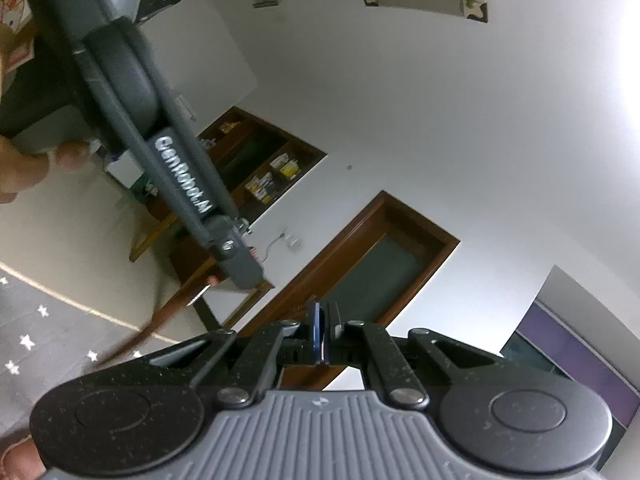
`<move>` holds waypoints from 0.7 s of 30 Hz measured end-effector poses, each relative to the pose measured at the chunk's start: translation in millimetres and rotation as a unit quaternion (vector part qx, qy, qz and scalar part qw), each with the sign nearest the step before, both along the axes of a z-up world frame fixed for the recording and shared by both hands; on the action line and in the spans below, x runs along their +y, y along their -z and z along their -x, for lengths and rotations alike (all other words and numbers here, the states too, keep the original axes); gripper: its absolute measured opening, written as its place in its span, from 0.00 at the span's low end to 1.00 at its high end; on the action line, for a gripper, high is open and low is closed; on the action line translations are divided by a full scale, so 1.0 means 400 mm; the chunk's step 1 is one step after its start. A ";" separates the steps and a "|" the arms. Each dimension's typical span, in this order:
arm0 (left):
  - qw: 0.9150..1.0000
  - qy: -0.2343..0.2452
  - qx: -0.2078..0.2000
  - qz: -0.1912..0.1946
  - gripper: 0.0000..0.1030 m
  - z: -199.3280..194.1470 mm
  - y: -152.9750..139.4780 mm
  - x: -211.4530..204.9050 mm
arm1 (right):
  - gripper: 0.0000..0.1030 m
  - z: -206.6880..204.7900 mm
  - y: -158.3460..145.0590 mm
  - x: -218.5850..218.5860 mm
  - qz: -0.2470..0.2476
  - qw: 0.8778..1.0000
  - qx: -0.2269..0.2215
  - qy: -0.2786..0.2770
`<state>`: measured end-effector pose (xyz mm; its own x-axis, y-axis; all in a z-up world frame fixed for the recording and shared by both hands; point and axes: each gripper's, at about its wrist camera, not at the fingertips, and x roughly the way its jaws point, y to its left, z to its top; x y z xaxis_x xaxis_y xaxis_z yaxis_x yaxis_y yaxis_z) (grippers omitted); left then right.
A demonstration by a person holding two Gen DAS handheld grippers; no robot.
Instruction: Lace up shoes with both hands
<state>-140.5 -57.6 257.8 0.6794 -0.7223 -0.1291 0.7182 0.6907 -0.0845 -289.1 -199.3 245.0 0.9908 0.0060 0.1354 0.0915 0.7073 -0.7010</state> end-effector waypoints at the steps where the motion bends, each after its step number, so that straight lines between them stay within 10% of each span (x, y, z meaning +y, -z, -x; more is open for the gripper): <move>1: 1.000 0.001 0.002 0.003 0.03 -0.005 -0.007 -0.003 | 0.01 -0.002 -0.006 -0.001 0.001 1.000 -0.003 0.002; 21: 1.000 0.023 -0.005 -0.009 0.03 -0.025 -0.049 -0.053 | 0.01 -0.011 -0.032 -0.013 0.001 1.000 -0.023 0.004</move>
<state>-130.4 -78.9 277.5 0.6471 -0.7503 -0.1356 0.7499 0.6584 -0.0648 -284.8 -204.5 257.7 0.9836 -0.0018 0.1802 0.1290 0.7050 -0.6974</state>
